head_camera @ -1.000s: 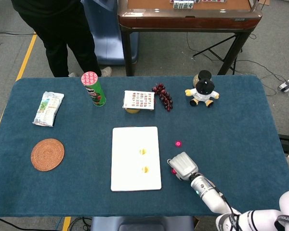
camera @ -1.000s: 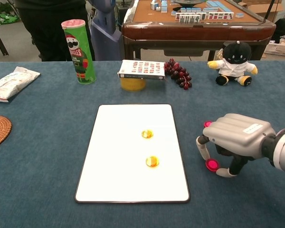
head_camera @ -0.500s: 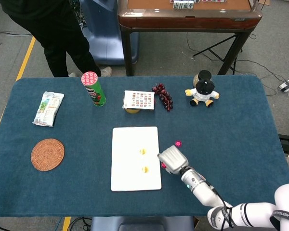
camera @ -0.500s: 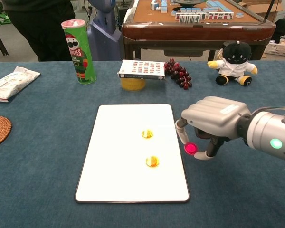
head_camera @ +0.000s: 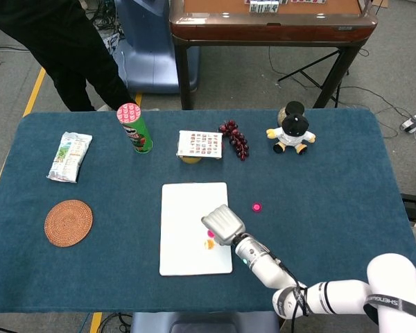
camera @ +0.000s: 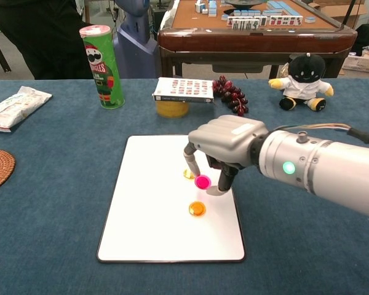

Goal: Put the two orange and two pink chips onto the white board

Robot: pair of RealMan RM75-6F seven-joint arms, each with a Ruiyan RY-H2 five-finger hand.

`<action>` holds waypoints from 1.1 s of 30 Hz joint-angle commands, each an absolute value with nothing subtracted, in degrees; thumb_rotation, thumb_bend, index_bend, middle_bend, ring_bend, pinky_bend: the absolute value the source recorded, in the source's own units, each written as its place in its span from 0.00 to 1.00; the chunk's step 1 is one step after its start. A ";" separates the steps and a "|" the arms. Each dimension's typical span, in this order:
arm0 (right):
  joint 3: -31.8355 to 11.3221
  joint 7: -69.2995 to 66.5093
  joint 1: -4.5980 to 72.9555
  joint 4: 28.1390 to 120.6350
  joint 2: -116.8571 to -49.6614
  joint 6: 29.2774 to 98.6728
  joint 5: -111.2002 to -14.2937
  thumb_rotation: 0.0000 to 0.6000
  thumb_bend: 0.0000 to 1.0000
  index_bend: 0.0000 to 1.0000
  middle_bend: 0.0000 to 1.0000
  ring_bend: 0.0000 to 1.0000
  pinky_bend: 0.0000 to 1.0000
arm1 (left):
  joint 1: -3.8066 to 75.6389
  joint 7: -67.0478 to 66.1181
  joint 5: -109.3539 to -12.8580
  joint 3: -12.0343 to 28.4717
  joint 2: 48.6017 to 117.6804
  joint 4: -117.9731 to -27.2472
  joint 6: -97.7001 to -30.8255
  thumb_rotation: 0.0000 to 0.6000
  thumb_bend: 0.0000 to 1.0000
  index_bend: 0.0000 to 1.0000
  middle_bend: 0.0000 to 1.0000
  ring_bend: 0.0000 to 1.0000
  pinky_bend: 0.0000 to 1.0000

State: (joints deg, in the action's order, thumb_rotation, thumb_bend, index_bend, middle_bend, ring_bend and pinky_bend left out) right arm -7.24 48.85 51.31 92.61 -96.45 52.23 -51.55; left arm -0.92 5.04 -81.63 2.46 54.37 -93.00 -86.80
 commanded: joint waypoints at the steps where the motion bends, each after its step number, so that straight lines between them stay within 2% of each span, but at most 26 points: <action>1: -8.70 49.55 53.40 91.14 -98.25 51.51 -49.38 1.00 0.29 0.53 1.00 1.00 1.00 | -0.91 5.18 -81.61 2.51 54.35 -92.99 -86.80 1.00 0.32 0.44 0.48 0.45 0.59; 16: -12.04 51.63 62.54 83.64 -106.74 49.39 -40.77 1.00 0.29 0.53 1.00 1.00 1.00 | -0.95 6.65 -81.61 2.42 54.01 -92.71 -86.45 1.00 0.32 0.45 0.48 0.45 0.59; 33: -11.93 49.43 66.26 81.80 -110.26 50.14 -39.31 1.00 0.29 0.53 1.00 1.00 1.00 | -1.02 6.59 -82.20 2.16 53.92 -92.78 -86.60 1.00 0.32 0.47 0.48 0.45 0.59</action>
